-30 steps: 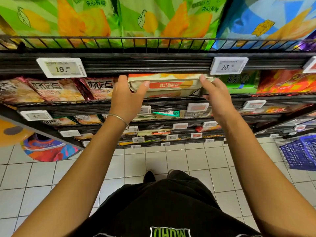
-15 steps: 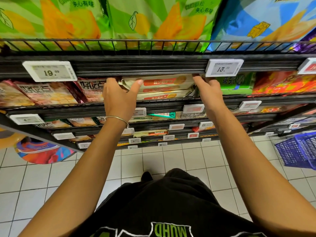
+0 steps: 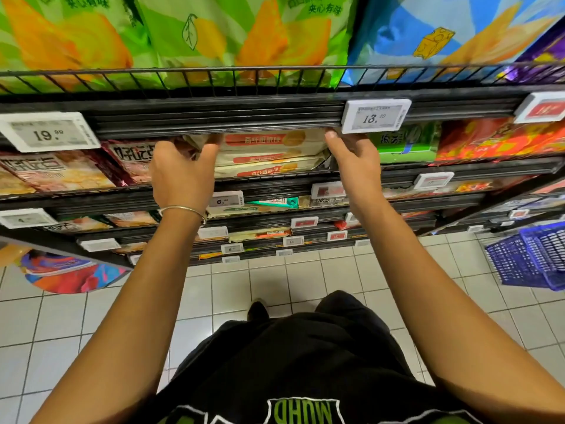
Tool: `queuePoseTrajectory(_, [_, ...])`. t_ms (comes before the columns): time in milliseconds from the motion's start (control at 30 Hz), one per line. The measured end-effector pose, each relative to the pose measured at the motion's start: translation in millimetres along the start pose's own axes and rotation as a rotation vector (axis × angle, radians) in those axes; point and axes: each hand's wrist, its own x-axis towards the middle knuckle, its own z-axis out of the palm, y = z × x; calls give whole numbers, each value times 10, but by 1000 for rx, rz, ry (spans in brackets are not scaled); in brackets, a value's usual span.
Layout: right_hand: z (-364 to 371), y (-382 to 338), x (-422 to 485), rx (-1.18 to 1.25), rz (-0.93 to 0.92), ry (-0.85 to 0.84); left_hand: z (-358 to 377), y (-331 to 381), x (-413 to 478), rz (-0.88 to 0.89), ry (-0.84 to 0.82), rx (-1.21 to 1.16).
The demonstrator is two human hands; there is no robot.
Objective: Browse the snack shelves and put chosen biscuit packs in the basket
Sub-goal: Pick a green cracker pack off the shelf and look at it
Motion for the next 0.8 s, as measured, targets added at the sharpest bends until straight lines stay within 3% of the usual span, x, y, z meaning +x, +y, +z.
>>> queuePoseTrajectory(100, [-224,213,-9,17,-89,120,80,-36,-69,31,61,-44])
queuePoseTrajectory(200, [-546,401,119,43,-7,203,173,-46,-334,79,205,-170])
queuePoseTrajectory(267, [-809,482,251,26,25,267,328,-20,-560,70,217,-316])
queuePoseTrajectory(367, [-1191,517,468,-29,7,332,712,99,-907,50,13,-304])
queuePoseTrajectory(533, [-1617,507,802,-128,24,290,1418,547,-1334,206,-432,-243])
queuePoseTrajectory(600, [-1665,537,864,-138,67,226,1624,734,-1397,181,-480,-243])
queuePoseTrajectory(800, [-1759,588,966,-195,110,125,2013,991,-1312,-64,-372,14])
